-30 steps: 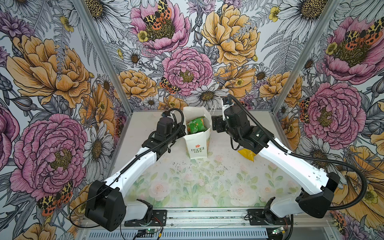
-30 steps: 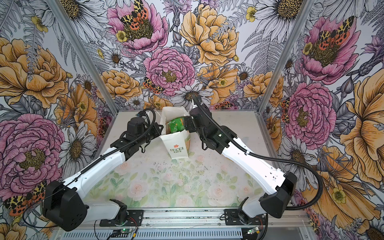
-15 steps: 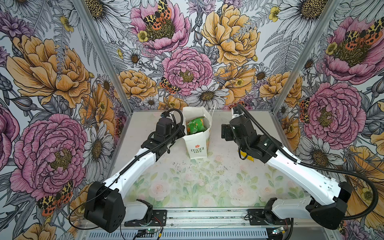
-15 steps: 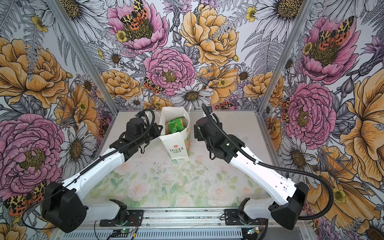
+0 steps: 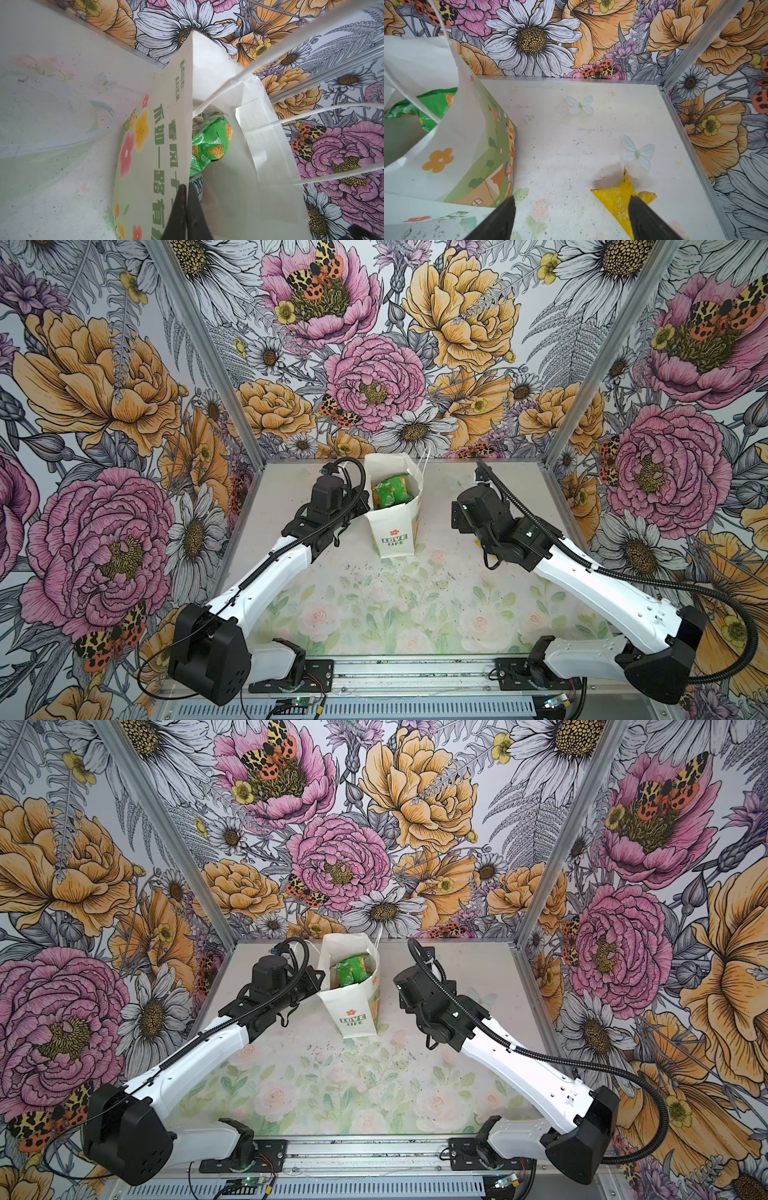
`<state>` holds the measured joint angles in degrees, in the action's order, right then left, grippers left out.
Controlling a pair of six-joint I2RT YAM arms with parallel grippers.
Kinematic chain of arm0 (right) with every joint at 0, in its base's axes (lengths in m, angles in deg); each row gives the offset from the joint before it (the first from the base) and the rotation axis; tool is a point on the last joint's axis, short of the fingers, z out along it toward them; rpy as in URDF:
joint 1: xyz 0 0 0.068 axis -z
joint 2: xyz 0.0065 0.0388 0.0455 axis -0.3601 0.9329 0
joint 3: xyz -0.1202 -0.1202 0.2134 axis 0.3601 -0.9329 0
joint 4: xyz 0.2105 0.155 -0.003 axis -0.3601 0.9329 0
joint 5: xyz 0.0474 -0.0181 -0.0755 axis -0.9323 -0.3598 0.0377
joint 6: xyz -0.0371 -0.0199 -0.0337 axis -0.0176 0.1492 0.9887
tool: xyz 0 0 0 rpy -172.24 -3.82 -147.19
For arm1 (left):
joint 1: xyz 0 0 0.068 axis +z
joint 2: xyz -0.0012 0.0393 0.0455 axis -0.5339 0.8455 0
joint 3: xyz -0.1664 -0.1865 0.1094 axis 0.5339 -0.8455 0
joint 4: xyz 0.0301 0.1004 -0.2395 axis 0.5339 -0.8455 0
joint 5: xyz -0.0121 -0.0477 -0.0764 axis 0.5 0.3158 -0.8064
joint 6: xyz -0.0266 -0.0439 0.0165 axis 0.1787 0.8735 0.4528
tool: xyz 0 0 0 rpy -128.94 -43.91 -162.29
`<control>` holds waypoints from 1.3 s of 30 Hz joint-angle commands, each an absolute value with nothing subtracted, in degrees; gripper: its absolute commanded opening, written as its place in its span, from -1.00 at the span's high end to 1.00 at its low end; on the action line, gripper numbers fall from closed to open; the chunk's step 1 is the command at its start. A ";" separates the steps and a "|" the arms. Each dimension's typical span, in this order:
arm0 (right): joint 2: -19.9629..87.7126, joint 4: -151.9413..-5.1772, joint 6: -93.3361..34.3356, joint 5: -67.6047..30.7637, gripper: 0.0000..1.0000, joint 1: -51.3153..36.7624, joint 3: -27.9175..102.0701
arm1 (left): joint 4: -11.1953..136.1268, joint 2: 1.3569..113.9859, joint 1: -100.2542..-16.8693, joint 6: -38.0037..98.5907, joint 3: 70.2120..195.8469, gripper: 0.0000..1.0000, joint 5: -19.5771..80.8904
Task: Place the snacks into the paper bag
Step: 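Withdraw the right gripper from the bag toward the yellow packet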
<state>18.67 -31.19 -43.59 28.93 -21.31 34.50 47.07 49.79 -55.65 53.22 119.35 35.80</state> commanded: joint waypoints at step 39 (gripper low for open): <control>18.60 -27.04 -74.58 6.16 -1.00 8.36 20.29 | 49.63 49.47 -55.21 52.71 120.11 1.00 34.59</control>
<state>17.80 -26.92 -73.34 7.80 7.61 20.34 47.15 49.90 -55.65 53.22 119.35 35.69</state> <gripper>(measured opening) 0.996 0.049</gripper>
